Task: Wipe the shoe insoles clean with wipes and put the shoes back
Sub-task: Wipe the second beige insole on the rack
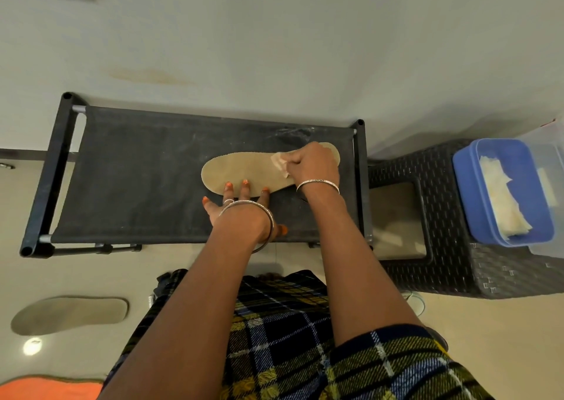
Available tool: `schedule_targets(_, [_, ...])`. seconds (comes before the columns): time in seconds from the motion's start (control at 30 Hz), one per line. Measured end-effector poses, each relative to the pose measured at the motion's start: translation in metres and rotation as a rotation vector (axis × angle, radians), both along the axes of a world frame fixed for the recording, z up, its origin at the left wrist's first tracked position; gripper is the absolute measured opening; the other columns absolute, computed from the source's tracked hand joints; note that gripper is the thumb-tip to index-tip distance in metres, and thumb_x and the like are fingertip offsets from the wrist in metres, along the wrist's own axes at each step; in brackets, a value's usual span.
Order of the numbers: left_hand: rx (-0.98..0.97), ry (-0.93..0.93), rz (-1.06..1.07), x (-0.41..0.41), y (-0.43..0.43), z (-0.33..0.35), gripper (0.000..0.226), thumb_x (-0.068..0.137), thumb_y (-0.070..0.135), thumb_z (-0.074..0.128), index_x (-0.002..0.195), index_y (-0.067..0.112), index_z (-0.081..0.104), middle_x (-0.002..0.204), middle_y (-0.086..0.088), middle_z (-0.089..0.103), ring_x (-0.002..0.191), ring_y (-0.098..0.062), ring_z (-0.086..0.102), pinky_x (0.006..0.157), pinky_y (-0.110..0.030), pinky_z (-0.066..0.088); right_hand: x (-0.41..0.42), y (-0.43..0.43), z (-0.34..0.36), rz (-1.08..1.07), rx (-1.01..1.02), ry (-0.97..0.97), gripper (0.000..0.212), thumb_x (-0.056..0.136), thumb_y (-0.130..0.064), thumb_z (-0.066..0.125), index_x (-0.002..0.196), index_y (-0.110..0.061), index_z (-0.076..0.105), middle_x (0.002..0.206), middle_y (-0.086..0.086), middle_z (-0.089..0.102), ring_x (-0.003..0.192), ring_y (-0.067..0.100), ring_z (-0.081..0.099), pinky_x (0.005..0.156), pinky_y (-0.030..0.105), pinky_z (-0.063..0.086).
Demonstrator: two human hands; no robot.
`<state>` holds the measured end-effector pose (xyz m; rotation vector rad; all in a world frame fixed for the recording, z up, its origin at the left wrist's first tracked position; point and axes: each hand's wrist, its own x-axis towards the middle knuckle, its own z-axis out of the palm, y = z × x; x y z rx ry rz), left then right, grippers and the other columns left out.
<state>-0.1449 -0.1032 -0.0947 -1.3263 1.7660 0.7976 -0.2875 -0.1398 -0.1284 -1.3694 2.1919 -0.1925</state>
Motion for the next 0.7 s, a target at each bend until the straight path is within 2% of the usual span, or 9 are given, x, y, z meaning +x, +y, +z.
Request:
schedule_targets(0.1, [-0.005,0.004,-0.009,0.001,0.000,-0.002,0.091,0.086,0.076,0.036,0.150,0.040,-0.018,0.158,0.002,-0.029,0.145,-0.032,-0.025,0.112,-0.066,-0.003,-0.005,-0.001,-0.002,-0.134,-0.044,0.119,0.024,0.093,-0.031,0.065,0.111,-0.019,0.075,0.104,0.005,0.073,0.098,0.027,0.068,0.069,0.028,0.046])
schedule_targets(0.2, [-0.004,-0.002,-0.015,0.002,0.000,-0.003,0.091,0.086,0.077,0.035,0.150,0.041,-0.018,0.158,0.002,-0.029,0.145,-0.032,-0.025,0.112,-0.066,-0.003,0.005,-0.003,-0.001,0.051,-0.008,0.035,0.022,0.088,-0.020,0.069,0.109,-0.020,0.077,0.105,0.006,0.074,0.098,0.027,0.068,0.079,0.030,0.053])
schedule_targets(0.3, [-0.005,-0.001,-0.022,0.002,0.000,-0.003,0.091,0.085,0.078,0.035,0.149,0.041,-0.018,0.158,0.002,-0.029,0.145,-0.032,-0.025,0.111,-0.066,-0.004,0.014,-0.002,0.002,0.184,0.026,-0.064,0.021,0.086,-0.021,0.074,0.107,-0.023,0.078,0.107,0.002,0.075,0.097,0.024,0.067,0.084,0.033,0.054])
schedule_targets(0.4, [-0.010,0.003,-0.023,0.002,-0.001,-0.004,0.090,0.085,0.078,0.035,0.150,0.042,-0.018,0.158,0.003,-0.028,0.145,-0.032,-0.025,0.111,-0.067,-0.003,0.007,-0.001,0.002,0.015,-0.034,-0.029,0.018,0.088,-0.026,0.072,0.104,-0.029,0.078,0.106,-0.001,0.075,0.097,0.023,0.067,0.082,0.034,0.055])
schedule_targets(0.5, [-0.016,0.001,-0.025,0.003,-0.001,-0.005,0.090,0.086,0.078,0.034,0.149,0.042,-0.018,0.158,0.003,-0.028,0.145,-0.033,-0.025,0.111,-0.067,-0.003,0.001,-0.001,0.000,-0.144,-0.085,0.124,0.018,0.090,-0.030,0.069,0.106,-0.025,0.077,0.104,0.003,0.073,0.097,0.026,0.068,0.073,0.030,0.052])
schedule_targets(0.57, [-0.020,-0.005,-0.031,0.003,-0.001,-0.005,0.090,0.085,0.078,0.033,0.149,0.042,-0.019,0.158,0.003,-0.028,0.145,-0.033,-0.025,0.111,-0.067,-0.003,0.005,-0.002,-0.001,-0.096,-0.088,0.122,0.018,0.090,-0.026,0.069,0.106,-0.022,0.077,0.104,0.004,0.074,0.097,0.026,0.068,0.074,0.030,0.052])
schedule_targets(0.7, [-0.020,-0.009,-0.039,0.002,0.001,-0.003,0.089,0.085,0.079,0.032,0.149,0.043,-0.019,0.158,0.003,-0.028,0.144,-0.033,-0.026,0.111,-0.066,-0.004,0.019,-0.003,0.002,0.147,-0.012,-0.052,0.019,0.086,-0.022,0.074,0.104,-0.024,0.079,0.106,0.001,0.075,0.097,0.024,0.068,0.085,0.033,0.054])
